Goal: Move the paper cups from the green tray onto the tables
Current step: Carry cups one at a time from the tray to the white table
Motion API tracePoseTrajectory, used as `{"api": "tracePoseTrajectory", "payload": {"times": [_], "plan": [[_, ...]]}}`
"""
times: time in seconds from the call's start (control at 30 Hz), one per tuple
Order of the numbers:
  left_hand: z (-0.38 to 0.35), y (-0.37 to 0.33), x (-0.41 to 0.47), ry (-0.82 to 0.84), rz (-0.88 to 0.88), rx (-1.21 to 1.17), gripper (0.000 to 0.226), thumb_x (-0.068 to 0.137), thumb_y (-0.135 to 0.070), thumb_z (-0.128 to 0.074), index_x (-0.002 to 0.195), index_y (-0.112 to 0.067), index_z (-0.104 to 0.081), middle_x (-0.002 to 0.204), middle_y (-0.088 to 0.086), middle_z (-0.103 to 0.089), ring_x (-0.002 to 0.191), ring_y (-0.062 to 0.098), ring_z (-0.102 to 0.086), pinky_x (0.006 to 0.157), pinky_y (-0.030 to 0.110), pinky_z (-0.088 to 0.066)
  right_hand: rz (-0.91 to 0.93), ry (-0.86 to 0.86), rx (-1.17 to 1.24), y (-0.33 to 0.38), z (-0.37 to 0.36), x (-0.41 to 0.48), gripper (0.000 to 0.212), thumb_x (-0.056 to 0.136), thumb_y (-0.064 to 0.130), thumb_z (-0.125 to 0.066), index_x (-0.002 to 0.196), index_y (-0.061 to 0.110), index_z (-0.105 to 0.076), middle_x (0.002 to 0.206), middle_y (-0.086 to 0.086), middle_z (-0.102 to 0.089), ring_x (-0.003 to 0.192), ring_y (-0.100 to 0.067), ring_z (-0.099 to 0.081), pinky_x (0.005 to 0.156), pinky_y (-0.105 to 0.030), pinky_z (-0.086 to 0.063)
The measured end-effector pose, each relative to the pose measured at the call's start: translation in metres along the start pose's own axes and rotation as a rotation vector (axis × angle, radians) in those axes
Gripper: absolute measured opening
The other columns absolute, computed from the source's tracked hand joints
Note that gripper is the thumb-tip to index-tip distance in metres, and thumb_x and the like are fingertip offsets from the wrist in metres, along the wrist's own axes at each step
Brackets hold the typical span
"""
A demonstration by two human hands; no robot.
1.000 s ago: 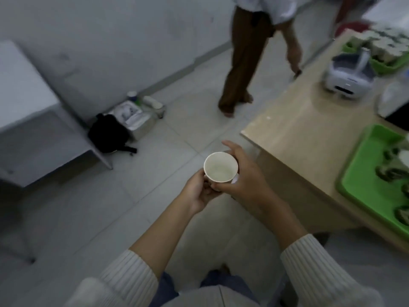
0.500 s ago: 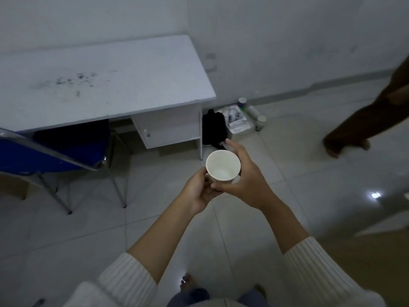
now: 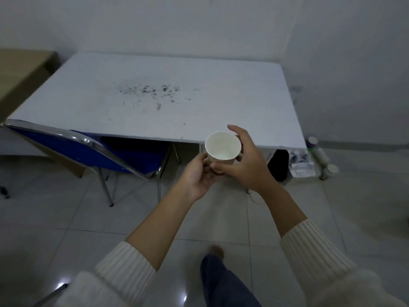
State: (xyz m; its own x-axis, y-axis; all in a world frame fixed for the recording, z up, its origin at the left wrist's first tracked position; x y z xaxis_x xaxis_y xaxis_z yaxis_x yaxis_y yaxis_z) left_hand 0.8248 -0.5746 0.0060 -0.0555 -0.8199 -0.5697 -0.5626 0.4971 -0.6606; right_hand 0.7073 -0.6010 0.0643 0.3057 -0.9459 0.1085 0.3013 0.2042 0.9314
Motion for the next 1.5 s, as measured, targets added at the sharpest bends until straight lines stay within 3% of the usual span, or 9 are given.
{"api": "tracePoseTrajectory", "payload": {"times": [0.1, 0.23, 0.47, 0.57, 0.83, 1.03, 1.2, 1.3, 1.5], "plan": [[0.009, -0.042, 0.034, -0.040, -0.025, -0.047, 0.037, 0.098, -0.023, -0.042, 0.125, -0.003, -0.057, 0.092, 0.010, -0.066, 0.081, 0.019, -0.065, 0.081, 0.033, -0.056, 0.021, 0.021, -0.006, 0.002, -0.010, 0.061, 0.089, 0.064, 0.023, -0.087, 0.138, 0.026, -0.038, 0.114, 0.028, -0.049, 0.106, 0.014, -0.048, 0.092, -0.020, -0.046], [0.022, -0.091, 0.078, -0.127, -0.065, -0.101, 0.032, 0.098, -0.020, -0.042, 0.116, 0.000, -0.059, 0.089, 0.011, -0.067, 0.079, 0.021, -0.067, 0.080, 0.034, -0.056, 0.041, 0.066, -0.034, 0.001, -0.025, 0.136, 0.086, 0.065, 0.021, -0.087, 0.137, 0.023, -0.040, 0.109, 0.029, -0.050, 0.103, 0.014, -0.050, 0.092, -0.026, -0.049], [0.052, -0.163, 0.160, -0.244, -0.088, -0.054, 0.025, 0.099, -0.023, -0.039, 0.101, -0.006, -0.059, 0.092, 0.011, -0.066, 0.090, 0.024, -0.064, 0.094, 0.040, -0.051, 0.064, 0.067, -0.079, -0.021, -0.056, 0.250, 0.079, 0.067, 0.027, -0.085, 0.133, 0.021, -0.042, 0.117, 0.019, -0.050, 0.105, -0.002, -0.051, 0.086, -0.020, -0.050], [0.064, -0.194, 0.202, -0.246, -0.093, 0.000, 0.028, 0.099, -0.022, -0.038, 0.109, -0.004, -0.058, 0.094, 0.010, -0.065, 0.090, 0.022, -0.063, 0.095, 0.040, -0.050, 0.048, 0.032, -0.081, -0.035, -0.066, 0.299, 0.074, 0.066, 0.027, -0.086, 0.128, 0.021, -0.045, 0.111, 0.023, -0.052, 0.102, 0.010, -0.052, 0.079, -0.015, -0.052], [0.084, -0.264, 0.304, -0.216, -0.016, 0.078, 0.029, 0.099, -0.021, -0.039, 0.109, -0.004, -0.059, 0.103, 0.010, -0.063, 0.100, 0.026, -0.060, 0.093, 0.040, -0.051, -0.071, -0.105, -0.107, -0.083, -0.093, 0.411, 0.068, 0.066, 0.023, -0.086, 0.123, 0.022, -0.049, 0.119, 0.004, -0.057, 0.108, -0.013, -0.055, 0.083, -0.027, -0.052], [0.087, -0.284, 0.356, -0.192, 0.059, 0.089, 0.023, 0.097, -0.017, -0.042, 0.103, -0.004, -0.059, 0.104, 0.011, -0.063, 0.096, 0.024, -0.062, 0.093, 0.039, -0.051, -0.166, -0.116, -0.146, -0.115, -0.102, 0.456, 0.067, 0.066, 0.021, -0.086, 0.122, 0.024, -0.049, 0.114, 0.010, -0.058, 0.102, -0.008, -0.055, 0.076, -0.005, -0.041], [0.090, -0.285, 0.376, -0.202, 0.097, 0.110, 0.022, 0.096, -0.015, -0.044, 0.105, -0.004, -0.060, 0.105, 0.011, -0.064, 0.098, 0.024, -0.061, 0.094, 0.038, -0.051, -0.218, -0.083, -0.144, -0.131, -0.107, 0.471, 0.065, 0.067, 0.019, -0.084, 0.121, 0.026, -0.049, 0.113, 0.012, -0.057, 0.100, -0.007, -0.055, 0.075, -0.002, -0.040], [0.096, -0.283, 0.381, -0.227, 0.119, 0.116, 0.020, 0.095, -0.015, -0.044, 0.099, -0.005, -0.061, 0.105, 0.012, -0.064, 0.101, 0.026, -0.061, 0.092, 0.038, -0.052, -0.232, -0.068, -0.158, -0.134, -0.110, 0.473, 0.069, 0.067, 0.021, -0.084, 0.125, 0.023, -0.048, 0.120, 0.006, -0.057, 0.105, -0.012, -0.055, 0.081, -0.010, -0.041], [0.091, -0.261, 0.375, -0.249, 0.210, 0.097, 0.020, 0.094, -0.008, -0.042, 0.086, -0.001, -0.059, 0.086, 0.015, -0.062, 0.078, 0.024, -0.061, 0.080, 0.037, -0.053, -0.312, -0.013, -0.129, -0.135, -0.105, 0.459, 0.101, 0.066, 0.022, -0.086, 0.146, 0.020, -0.025, 0.138, -0.005, -0.044, 0.122, -0.018, -0.046, 0.099, -0.036, -0.044]]}}
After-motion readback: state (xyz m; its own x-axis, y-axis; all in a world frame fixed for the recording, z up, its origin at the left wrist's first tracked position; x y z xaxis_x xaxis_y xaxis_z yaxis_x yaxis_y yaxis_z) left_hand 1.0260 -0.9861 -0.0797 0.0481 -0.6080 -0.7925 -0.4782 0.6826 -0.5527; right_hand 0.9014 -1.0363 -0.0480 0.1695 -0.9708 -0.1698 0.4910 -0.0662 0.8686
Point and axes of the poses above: each hand's wrist, its own x-axis towards the middle knuckle, its own z-axis out of the back of the hand, y = z × x, the point moved 6 cm from there along x, towards the middle knuckle
